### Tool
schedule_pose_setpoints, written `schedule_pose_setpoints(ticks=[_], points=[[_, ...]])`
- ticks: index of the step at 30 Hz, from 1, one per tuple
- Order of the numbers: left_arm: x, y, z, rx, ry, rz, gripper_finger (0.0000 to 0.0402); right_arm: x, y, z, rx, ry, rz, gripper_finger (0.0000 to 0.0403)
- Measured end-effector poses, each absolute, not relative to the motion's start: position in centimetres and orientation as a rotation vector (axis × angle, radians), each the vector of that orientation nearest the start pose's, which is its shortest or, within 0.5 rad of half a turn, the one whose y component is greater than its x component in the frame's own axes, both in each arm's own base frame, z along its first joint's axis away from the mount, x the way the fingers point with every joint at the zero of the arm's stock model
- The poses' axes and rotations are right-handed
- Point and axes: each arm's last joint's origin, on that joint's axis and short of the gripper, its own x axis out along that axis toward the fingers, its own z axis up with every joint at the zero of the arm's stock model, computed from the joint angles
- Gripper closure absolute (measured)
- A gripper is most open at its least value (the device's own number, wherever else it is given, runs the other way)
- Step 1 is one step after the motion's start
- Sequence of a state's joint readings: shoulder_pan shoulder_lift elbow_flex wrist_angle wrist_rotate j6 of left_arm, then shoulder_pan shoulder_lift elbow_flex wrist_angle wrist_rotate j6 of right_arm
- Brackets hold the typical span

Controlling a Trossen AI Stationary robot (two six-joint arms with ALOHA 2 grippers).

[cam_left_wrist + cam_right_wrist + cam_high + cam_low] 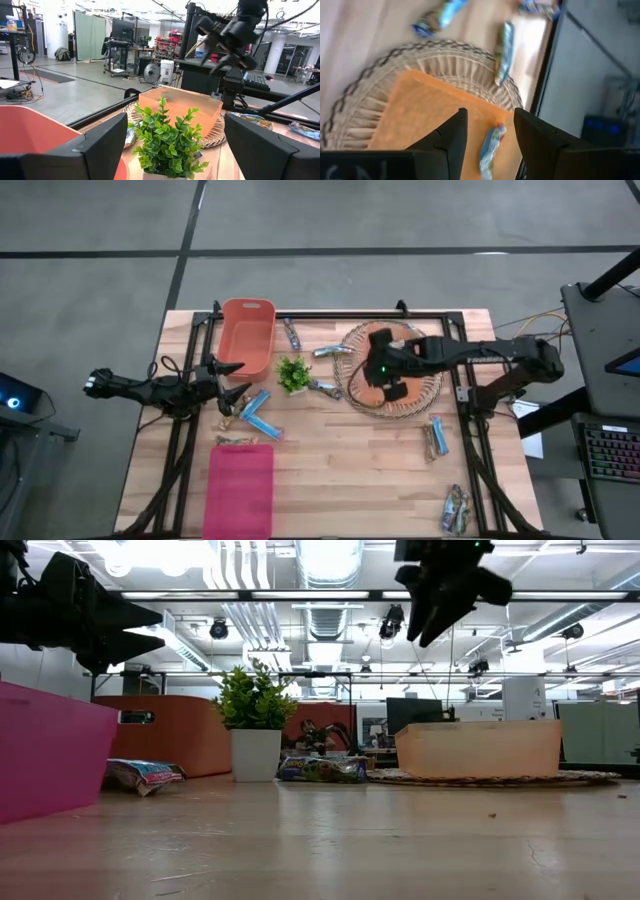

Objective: Pick and place Granola Bars by type
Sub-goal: Put the red granola bar into the right orange bin

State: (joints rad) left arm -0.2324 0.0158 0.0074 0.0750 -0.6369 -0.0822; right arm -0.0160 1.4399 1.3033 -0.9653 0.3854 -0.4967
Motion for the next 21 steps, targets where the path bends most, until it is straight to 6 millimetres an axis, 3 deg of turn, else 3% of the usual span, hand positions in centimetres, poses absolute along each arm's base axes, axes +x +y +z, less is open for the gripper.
schedule_pose_setpoints(ticks=[12, 21], points=[[9.4, -0.5, 17.2, -0.109, -0.077, 0.402, 0.009, 25.0, 5.3, 30.1, -0.977, 1.296, 0.315, 0.0259], [9.4, -0.5, 17.2, -0.109, -0.078, 0.402, 0.009, 23.2, 8.0, 30.9, -0.914, 1.206, 0.523, 0.0195]])
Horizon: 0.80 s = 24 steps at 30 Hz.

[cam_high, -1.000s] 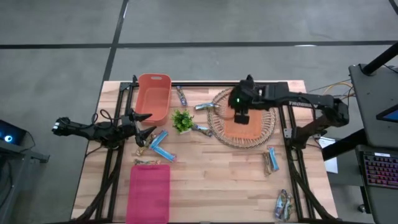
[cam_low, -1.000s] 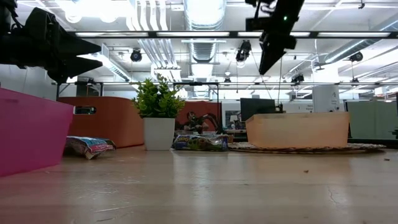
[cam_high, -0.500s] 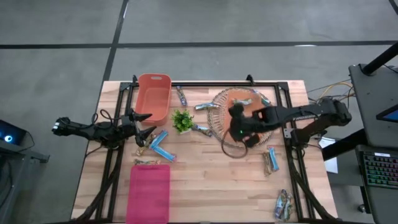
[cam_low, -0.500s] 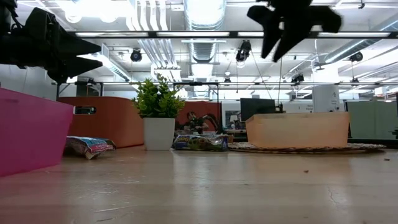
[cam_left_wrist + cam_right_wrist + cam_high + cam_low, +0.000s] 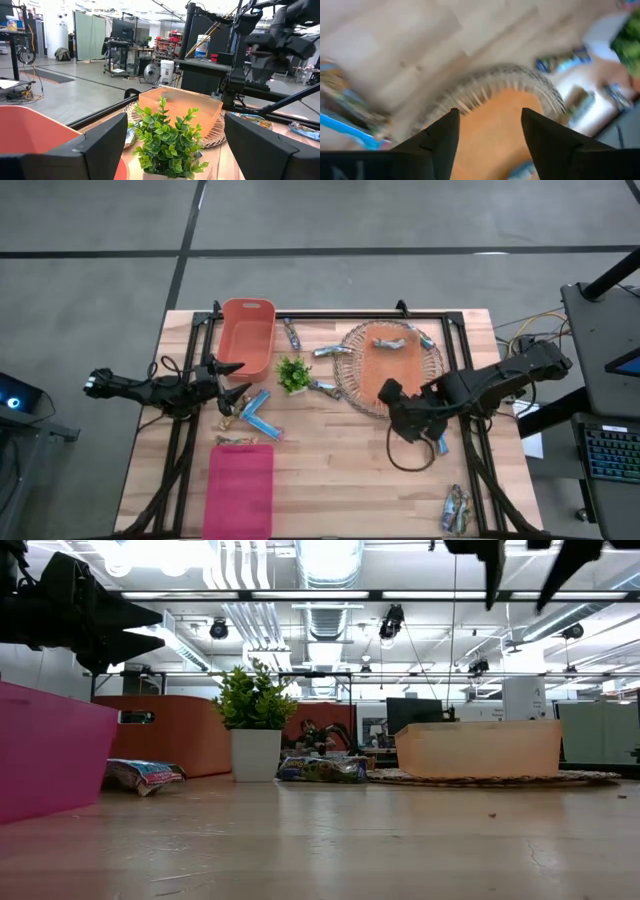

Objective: Pick and place Granola Bars by type
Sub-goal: Put the red granola bar into the right orange bin

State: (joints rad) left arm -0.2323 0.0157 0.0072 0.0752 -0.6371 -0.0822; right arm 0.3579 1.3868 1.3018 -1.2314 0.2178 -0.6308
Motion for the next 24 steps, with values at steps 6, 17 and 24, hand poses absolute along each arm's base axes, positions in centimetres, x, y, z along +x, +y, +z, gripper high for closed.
schedule_pose_setpoints(ticks=[6, 17, 24], points=[[9.4, -0.5, 17.2, -0.109, -0.078, 0.402, 0.009, 20.8, 9.6, 31.5, -1.046, 1.141, 0.673, 0.0161], [9.4, -0.4, 17.2, -0.109, -0.078, 0.402, 0.009, 14.5, 11.7, 29.4, -1.183, 1.083, 0.988, 0.0136], [9.4, -0.5, 17.2, -0.109, -0.078, 0.402, 0.009, 11.8, 11.5, 25.5, -1.216, 1.153, 1.103, 0.0147]])
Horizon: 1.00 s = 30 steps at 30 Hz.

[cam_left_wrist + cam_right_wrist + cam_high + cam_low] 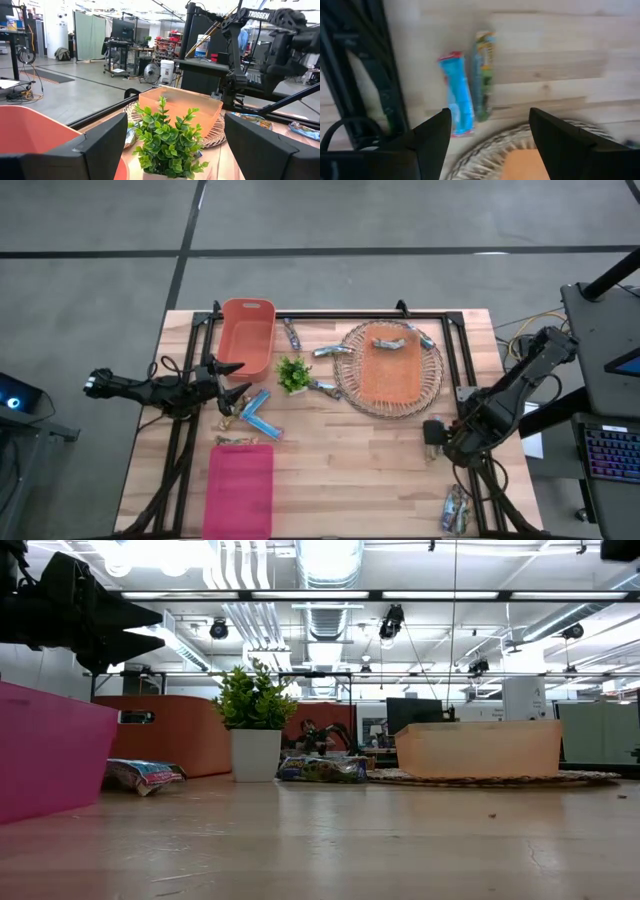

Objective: Pick and place Granola Bars by type
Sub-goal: Put the red granola bar into the right orange bin

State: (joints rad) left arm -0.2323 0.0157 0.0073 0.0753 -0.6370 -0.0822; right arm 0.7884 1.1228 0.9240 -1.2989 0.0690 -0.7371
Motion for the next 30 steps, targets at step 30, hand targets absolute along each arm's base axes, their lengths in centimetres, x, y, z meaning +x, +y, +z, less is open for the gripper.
schedule_pose_setpoints(ticks=[30], points=[[9.4, -0.5, 17.2, -0.11, -0.078, 0.402, 0.009, 10.9, 9.4, 17.1, -1.27, 1.04, 1.352, 0.0168]])
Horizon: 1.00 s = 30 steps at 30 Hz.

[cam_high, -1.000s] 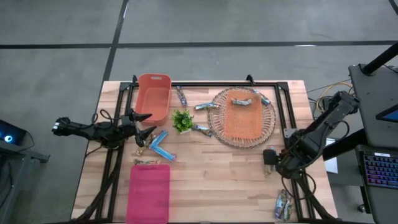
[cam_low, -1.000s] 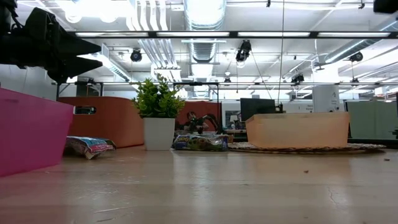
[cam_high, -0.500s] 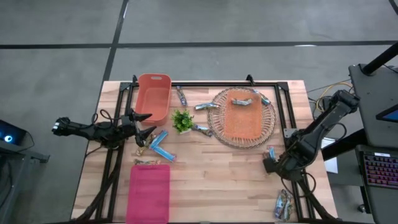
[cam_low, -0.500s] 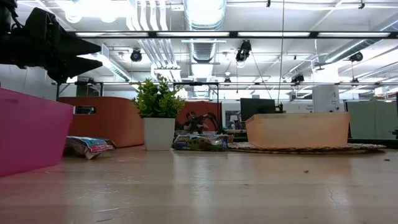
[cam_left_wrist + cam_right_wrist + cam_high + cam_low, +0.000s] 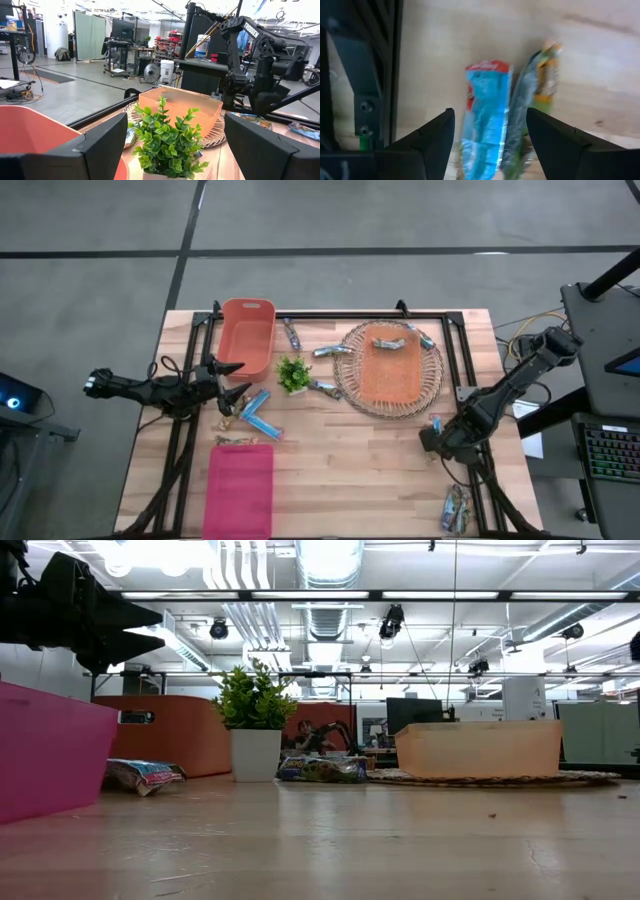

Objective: Pick and place Granola Bars by type
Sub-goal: Put the red granola bar into the right orange bin

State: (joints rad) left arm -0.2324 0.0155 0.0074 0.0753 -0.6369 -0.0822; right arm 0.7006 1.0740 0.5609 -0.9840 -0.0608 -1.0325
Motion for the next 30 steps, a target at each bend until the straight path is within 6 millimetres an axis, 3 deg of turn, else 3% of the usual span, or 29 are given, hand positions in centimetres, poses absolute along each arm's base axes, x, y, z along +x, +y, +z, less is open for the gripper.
schedule_pose_setpoints(ticks=[20, 30], points=[[9.4, -0.4, 17.2, -0.11, -0.078, 0.402, 0.009, 11.3, 7.4, 14.2, -1.206, 1.091, 1.294, 0.019], [9.4, -0.4, 17.2, -0.109, -0.078, 0.402, 0.009, 11.3, 7.5, 13.8, -1.201, 1.125, 1.304, 0.0259]])
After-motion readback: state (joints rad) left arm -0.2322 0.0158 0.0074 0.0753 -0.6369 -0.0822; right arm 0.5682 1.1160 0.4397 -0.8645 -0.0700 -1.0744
